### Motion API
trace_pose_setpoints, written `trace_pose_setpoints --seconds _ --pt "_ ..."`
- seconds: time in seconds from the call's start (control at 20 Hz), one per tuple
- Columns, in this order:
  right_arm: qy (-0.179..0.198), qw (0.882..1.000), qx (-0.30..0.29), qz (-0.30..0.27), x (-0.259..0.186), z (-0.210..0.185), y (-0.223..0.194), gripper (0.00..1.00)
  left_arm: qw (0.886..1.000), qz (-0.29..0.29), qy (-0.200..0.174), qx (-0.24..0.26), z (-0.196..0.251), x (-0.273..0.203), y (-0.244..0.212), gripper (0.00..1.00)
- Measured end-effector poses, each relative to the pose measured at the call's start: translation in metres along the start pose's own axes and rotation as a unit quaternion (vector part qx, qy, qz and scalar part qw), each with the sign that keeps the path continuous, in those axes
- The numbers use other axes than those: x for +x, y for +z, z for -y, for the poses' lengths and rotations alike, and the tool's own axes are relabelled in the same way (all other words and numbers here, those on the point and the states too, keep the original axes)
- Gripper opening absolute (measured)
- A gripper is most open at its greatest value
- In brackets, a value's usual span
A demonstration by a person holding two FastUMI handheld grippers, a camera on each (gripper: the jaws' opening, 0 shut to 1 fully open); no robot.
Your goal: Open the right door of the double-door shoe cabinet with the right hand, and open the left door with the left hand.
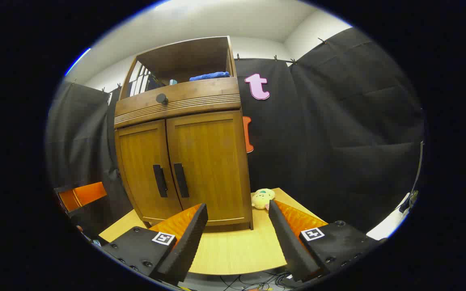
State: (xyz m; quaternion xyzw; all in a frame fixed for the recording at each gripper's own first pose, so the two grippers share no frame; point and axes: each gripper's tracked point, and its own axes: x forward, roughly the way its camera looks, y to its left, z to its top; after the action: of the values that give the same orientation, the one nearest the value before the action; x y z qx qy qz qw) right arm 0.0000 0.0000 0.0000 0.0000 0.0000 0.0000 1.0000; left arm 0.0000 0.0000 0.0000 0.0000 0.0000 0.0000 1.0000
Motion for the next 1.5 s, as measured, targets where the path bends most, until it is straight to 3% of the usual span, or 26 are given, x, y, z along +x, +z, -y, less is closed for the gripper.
trace_pose_setpoints --seconds 0.05,0.3,0.35,0.65,0.9,1.5 --pt "0.001 1.000 0.000 -0.003 0.001 -0.004 -0.002 0.98 1.000 -0.003 -0.006 0.007 -0.001 0.004 0.000 0.92" --pt "-0.007 1.000 -0.015 0.012 0.002 -0.024 0.006 0.98 1.000 0.014 -0.004 0.014 -0.032 0.018 0.015 0.95" --pt "-0.007 1.000 -0.016 0.015 0.005 -0.029 0.007 0.97 1.000 0.011 -0.001 0.015 -0.038 0.022 0.013 0.92" --pt "0.016 0.999 -0.028 0.012 0.028 -0.061 0.005 1.00 1.000 0.006 0.020 0.009 -0.072 0.024 0.009 0.92" --pt "0.043 0.998 -0.032 0.016 0.058 -0.094 0.004 0.98 0.999 0.011 0.038 0.011 -0.097 0.027 0.010 0.95" --pt "0.071 0.995 -0.055 0.043 0.160 -0.170 0.002 0.98 0.998 0.016 0.056 0.002 -0.144 0.030 0.012 0.92"
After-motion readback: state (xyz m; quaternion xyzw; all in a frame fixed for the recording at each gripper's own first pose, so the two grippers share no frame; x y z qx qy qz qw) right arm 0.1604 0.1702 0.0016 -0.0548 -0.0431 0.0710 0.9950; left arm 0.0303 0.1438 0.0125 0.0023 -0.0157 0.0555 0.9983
